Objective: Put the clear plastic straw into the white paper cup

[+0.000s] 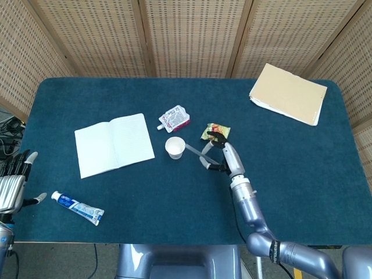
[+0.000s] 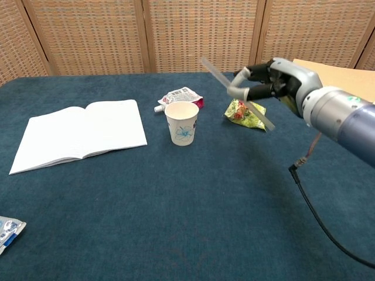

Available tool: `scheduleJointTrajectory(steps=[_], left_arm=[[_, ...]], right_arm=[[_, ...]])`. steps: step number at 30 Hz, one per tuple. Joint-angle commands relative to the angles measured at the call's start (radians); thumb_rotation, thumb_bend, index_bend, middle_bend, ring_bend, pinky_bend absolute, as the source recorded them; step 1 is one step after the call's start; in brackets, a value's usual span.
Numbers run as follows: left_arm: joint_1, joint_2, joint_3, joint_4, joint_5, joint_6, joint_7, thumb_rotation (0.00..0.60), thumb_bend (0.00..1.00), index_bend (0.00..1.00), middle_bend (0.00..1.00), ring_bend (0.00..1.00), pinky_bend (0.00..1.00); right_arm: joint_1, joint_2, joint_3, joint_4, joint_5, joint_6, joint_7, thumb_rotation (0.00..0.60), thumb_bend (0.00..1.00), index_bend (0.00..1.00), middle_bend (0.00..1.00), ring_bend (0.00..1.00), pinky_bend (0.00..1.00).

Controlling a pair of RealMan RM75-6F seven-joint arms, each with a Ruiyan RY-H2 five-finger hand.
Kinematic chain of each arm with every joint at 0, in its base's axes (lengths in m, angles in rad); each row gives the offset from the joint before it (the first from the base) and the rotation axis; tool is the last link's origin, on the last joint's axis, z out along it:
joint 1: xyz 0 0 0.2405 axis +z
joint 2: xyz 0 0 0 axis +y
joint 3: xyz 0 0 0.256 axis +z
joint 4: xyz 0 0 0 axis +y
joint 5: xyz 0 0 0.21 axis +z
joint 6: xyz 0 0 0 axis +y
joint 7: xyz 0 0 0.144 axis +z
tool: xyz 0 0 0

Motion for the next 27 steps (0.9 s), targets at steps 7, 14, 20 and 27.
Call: scheduleJointTrajectory(steps=[7,14,20,27], left_arm=[[-0.015,-0.01,-0.001,0.028,-0.027,-0.046,-0.024,0.6,0.05,0.0,0.0,0.0,0.0],[-0.029,-0.023,-0.006,0.065,-0.059,-0.089,-0.032,0.6,0.05,0.0,0.0,0.0,0.0],[-0.031,-0.026,-0.01,0.074,-0.075,-0.097,-0.036,0.6,0.05,0.0,0.0,0.0,0.0],[-0.034,-0.028,-0.008,0.082,-0.079,-0.106,-0.042,0.6,0.05,0.0,0.0,0.0,0.0]], right_arm=[[0.122,-0.067,0.212,0.139,-0.01,-0.095,0.518,0.6,0.54,0.62,0.24,0.0,0.0],[0.204,-0.144,0.212,0.316,-0.061,-0.1,0.696,0.6,0.54,0.63,0.25,0.0,0.0],[0.286,-0.206,0.187,0.443,-0.104,-0.098,0.784,0.6,0.54,0.63,0.25,0.0,0.0],[0.324,-0.242,0.163,0.516,-0.106,-0.103,0.83,0.6,0.54,0.63,0.25,0.0,0.0]])
